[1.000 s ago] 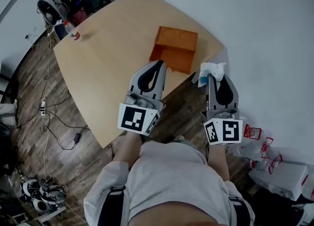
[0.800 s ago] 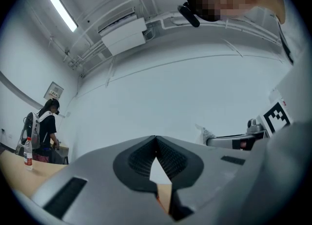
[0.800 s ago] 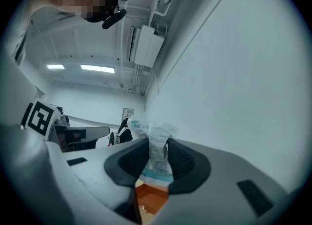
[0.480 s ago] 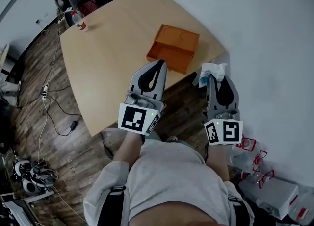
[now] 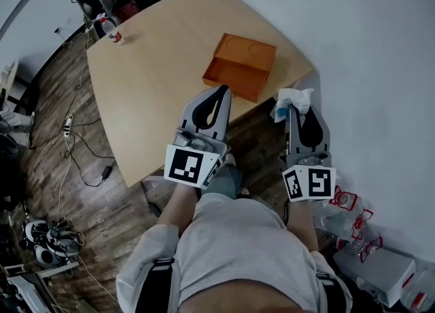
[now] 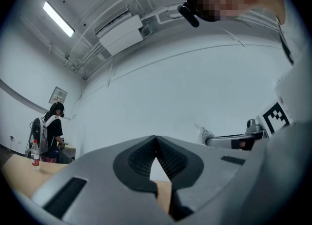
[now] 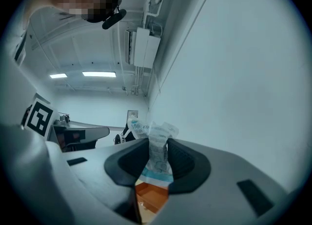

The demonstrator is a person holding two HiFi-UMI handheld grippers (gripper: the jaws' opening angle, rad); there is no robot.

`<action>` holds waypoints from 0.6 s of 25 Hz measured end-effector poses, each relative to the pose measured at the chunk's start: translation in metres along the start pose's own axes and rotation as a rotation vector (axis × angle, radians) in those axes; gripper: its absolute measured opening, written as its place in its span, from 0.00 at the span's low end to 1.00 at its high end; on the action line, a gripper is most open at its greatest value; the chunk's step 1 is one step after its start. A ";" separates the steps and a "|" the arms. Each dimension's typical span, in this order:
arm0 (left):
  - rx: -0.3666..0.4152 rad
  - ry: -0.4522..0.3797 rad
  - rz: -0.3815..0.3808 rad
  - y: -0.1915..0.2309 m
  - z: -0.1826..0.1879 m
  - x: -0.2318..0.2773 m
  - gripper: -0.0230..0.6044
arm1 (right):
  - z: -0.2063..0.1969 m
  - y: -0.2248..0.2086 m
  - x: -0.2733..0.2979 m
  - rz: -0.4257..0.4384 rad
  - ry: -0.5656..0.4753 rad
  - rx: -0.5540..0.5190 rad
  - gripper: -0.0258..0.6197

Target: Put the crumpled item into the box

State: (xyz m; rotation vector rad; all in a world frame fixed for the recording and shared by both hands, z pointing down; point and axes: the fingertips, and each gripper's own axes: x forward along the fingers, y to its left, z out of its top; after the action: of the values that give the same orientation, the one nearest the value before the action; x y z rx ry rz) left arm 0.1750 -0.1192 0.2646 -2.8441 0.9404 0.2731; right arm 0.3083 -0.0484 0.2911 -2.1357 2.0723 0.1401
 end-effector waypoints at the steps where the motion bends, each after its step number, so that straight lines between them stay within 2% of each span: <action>1: 0.000 0.000 -0.001 0.000 0.000 0.001 0.06 | 0.000 -0.001 0.001 -0.001 -0.002 0.000 0.21; 8: -0.002 -0.001 0.003 0.008 -0.003 0.012 0.06 | -0.001 -0.006 0.015 0.003 -0.001 -0.002 0.21; 15: 0.003 0.004 0.033 0.035 -0.009 0.024 0.06 | -0.008 -0.004 0.048 0.027 0.003 0.002 0.21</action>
State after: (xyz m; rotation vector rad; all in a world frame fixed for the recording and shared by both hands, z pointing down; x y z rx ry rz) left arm 0.1743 -0.1628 0.2662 -2.8298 0.9891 0.2697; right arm 0.3132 -0.0973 0.2903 -2.1095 2.1025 0.1378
